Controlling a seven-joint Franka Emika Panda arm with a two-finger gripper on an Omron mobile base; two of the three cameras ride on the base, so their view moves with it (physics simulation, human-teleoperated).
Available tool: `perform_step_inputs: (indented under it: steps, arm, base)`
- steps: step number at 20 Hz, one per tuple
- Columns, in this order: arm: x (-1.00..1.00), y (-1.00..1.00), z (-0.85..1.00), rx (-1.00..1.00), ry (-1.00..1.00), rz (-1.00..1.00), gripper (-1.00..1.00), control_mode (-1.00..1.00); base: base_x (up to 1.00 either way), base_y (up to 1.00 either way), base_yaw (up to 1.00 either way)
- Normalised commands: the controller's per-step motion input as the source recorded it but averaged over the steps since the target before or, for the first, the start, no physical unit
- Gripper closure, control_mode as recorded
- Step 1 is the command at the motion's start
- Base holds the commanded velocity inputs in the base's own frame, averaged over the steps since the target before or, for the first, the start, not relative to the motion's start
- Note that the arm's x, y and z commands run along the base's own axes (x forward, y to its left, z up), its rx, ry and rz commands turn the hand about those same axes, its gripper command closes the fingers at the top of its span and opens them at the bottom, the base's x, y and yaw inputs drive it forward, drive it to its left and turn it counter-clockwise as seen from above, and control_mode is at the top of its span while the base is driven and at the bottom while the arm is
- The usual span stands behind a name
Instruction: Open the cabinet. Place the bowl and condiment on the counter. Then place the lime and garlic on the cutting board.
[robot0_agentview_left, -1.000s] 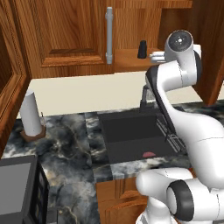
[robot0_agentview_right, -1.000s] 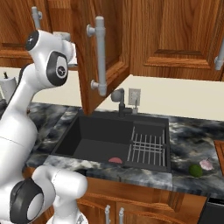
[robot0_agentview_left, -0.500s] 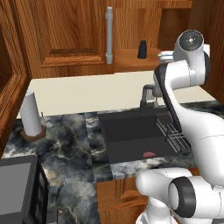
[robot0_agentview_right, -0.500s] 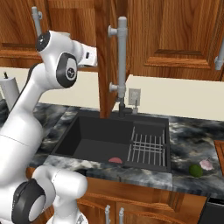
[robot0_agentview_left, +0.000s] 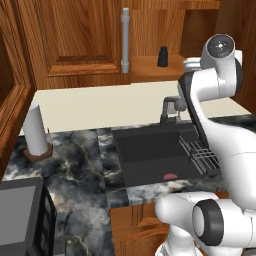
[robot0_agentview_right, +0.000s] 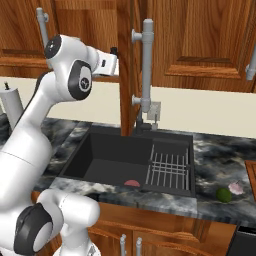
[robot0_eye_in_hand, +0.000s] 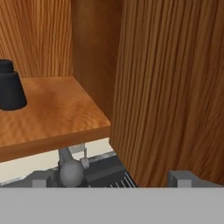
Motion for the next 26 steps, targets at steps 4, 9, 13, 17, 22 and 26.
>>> perform_step_inputs:
  steps: [4, 9, 13, 17, 22, 26]
  arm:
    - [0.00, -0.20, -0.06, 0.00, 0.00, 0.00, -1.00, -1.00]
    - [-0.01, 0.14, 0.00, 0.00, 0.00, 0.00, -1.00, -1.00]
    - [-0.04, 0.36, 0.00, 0.00, 0.00, 0.00, -1.00, -1.00]
    - [-0.21, 0.41, 0.02, 0.00, -0.03, 0.00, -1.00, -1.00]
    - [-0.40, 0.26, 0.05, 0.00, -0.12, 0.00, -1.00, -1.00]
    - [-0.37, 0.24, 0.00, 0.00, -0.12, 0.00, -1.00, -1.00]
  base:
    - [0.00, 0.00, 0.00]
    - [0.00, 0.00, 0.00]
    - [0.00, 0.00, 0.00]
    - [0.00, 0.00, 0.00]
    - [0.00, 0.00, 0.00]
    - [0.00, 0.00, 0.00]
